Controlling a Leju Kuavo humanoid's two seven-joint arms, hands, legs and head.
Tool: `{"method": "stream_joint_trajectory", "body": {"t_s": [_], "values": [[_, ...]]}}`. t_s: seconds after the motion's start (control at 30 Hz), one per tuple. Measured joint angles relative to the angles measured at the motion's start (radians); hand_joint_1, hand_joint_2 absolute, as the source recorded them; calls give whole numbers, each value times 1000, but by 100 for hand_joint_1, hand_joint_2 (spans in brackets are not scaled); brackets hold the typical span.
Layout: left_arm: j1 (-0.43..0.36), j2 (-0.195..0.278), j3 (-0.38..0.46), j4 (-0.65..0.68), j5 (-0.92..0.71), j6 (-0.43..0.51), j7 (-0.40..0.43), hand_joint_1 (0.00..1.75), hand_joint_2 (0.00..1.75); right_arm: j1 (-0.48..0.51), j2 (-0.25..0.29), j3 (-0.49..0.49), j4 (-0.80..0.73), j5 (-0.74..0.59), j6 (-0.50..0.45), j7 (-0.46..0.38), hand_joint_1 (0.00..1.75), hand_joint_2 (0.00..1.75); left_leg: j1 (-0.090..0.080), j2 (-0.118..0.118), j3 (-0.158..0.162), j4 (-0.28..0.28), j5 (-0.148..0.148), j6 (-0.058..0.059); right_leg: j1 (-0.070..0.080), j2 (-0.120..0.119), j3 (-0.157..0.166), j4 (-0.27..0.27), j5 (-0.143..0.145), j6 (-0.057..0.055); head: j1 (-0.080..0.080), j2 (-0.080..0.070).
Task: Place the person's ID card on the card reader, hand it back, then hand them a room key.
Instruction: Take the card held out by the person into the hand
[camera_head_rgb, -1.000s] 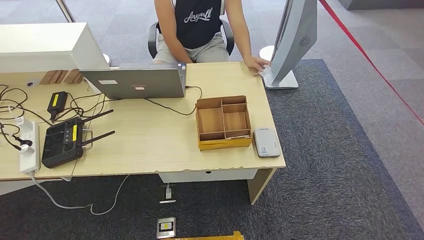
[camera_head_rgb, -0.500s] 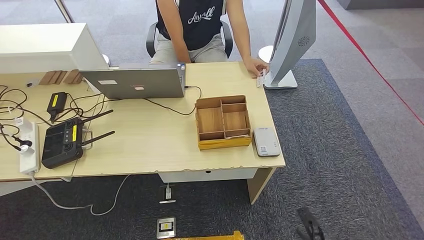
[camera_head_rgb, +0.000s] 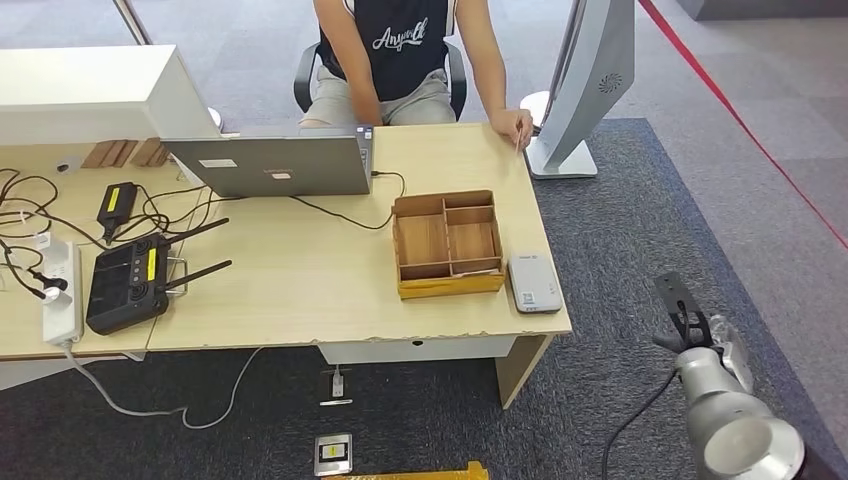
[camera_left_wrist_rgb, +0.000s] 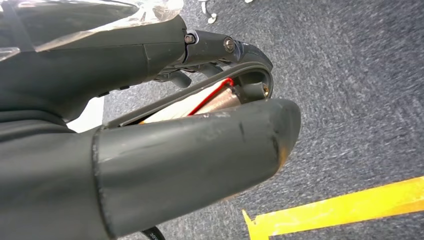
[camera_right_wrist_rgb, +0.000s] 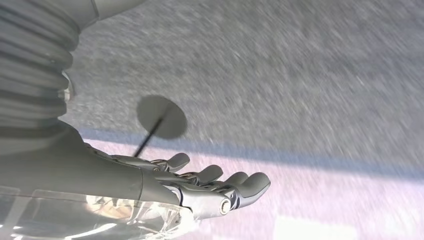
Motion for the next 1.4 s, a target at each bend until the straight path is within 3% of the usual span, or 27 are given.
{"method": "stream_joint_trajectory", "body": {"t_s": [0.23, 0.4, 0.5, 0.67, 0.83, 0.97, 1.23, 1.4], "values": [[-2, -3, -7, 0, 1, -1, 8, 0, 0, -139, 6, 60, -76, -194, -136, -166, 0, 175, 0, -1, -2, 0, 2, 0, 0, -1, -2, 0, 1, -1, -1, 0], [-2, -7, -8, 0, 2, 0, 6, 0, 0, -144, 20, 184, -182, -427, -127, -100, 0, 175, 0, -4, -3, 0, 2, 0, 0, -4, -2, 0, 1, -1, 0, 0], [-2, -7, -8, 0, 2, 0, 5, 0, 0, -124, 21, 272, -241, -555, -138, -101, 0, 175, 0, -3, -3, 0, 2, 0, 0, -4, -2, 0, 1, -1, 0, 0], [-2, -7, -11, 0, 0, 0, -3, 0, 0, -114, 7, 523, -412, -803, -180, -44, 0, 175, 0, -2, -5, 0, 3, 0, -1, -3, -4, 2, 2, -1, 0, 0], [-8, -9, -17, 0, -14, 0, -18, 0, 0, -201, 15, 857, -543, -772, -185, 22, 0, 175, 0, 1, -5, 0, 4, -2, 0, 0, -6, 3, 3, -3, 0, 0], [-8, -11, -25, 0, -20, 0, -24, 0, 0, -254, 32, 1058, -584, -748, -182, 39, 0, 175, 2, -5, -6, 0, 7, -2, 2, -5, -6, 3, 3, -3, -1, 0], [-22, -16, -52, 0, -55, -18, -22, 0, 0, -299, 70, 1323, -570, -612, -190, 49, 0, 175, 2, -4, -7, 0, 8, -2, 2, -6, -7, 3, 4, -4, 0, 0], [-32, -19, -68, 0, -65, -26, -18, 0, 0, -316, 117, 1433, -502, -556, -199, 53, 0, 175, 2, -5, -8, 0, 8, -2, 2, -6, -8, 3, 4, -4, -1, 0]]}}
